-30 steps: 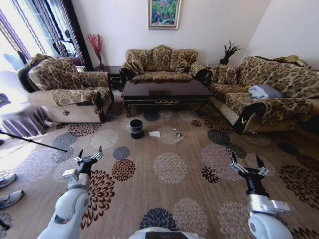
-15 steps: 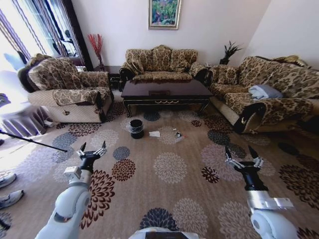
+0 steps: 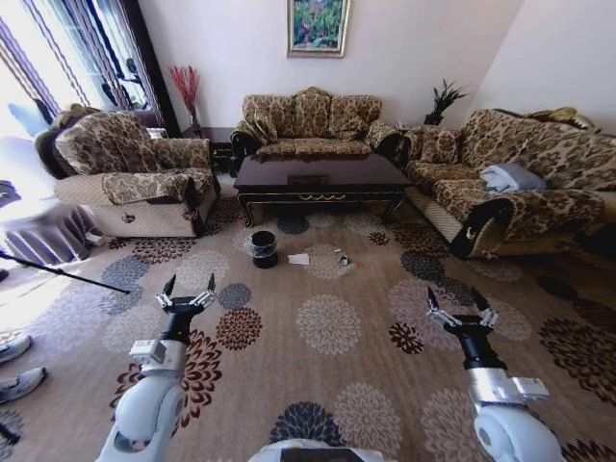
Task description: Move to the front of the table and pick up the trash from the floor, then place it into the trash bin.
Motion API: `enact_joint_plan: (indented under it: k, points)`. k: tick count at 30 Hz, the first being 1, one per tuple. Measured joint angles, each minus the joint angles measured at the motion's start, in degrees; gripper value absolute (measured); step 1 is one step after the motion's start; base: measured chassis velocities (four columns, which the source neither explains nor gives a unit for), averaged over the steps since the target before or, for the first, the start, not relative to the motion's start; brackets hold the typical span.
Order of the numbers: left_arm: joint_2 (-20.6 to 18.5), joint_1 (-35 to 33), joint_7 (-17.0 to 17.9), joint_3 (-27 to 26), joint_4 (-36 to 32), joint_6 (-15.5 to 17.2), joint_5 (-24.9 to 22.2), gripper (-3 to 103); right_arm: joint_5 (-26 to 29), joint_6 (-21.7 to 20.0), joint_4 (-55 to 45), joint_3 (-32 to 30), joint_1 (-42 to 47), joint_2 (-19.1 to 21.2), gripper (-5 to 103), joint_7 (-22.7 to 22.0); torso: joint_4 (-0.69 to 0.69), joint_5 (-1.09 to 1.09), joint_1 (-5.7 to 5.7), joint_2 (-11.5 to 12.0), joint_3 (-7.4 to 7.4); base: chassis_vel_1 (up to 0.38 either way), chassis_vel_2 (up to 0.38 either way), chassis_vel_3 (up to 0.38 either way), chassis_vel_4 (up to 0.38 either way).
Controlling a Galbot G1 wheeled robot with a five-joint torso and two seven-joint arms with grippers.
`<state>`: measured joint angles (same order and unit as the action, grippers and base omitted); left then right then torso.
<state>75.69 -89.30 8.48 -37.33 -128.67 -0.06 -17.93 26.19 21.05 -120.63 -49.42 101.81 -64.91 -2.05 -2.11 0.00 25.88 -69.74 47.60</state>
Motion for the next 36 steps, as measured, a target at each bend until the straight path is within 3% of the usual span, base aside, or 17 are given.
enact_joint_plan:
  k: [8,23,36]
  points:
    - [0.0,0.0,2.4,-1.4,0.4,0.9,2.2,100,-0.8,0.5,0.7,-0.1,-0.3,-0.4,100,0.8,0.0,0.0,0.0,0.0,0.0,0.0,0.0,0.0,0.0]
    - [0.8,0.2,4.4,-1.1,0.7,1.0,1.7,100,-1.2,1.3,0.7,-0.3,0.0,-1.6,100,1.9,0.0,-0.01,-0.04,0.1,-0.02,0.0,0.0,0.0,0.0]
    - [0.6,0.0,4.5,-1.2,0.5,1.0,2.2,100,-1.0,1.4,0.7,0.2,0.1,-2.6,100,1.6,0.0,0.0,-1.82,4.0,-2.16,0.0,0.0,0.0,0.0]
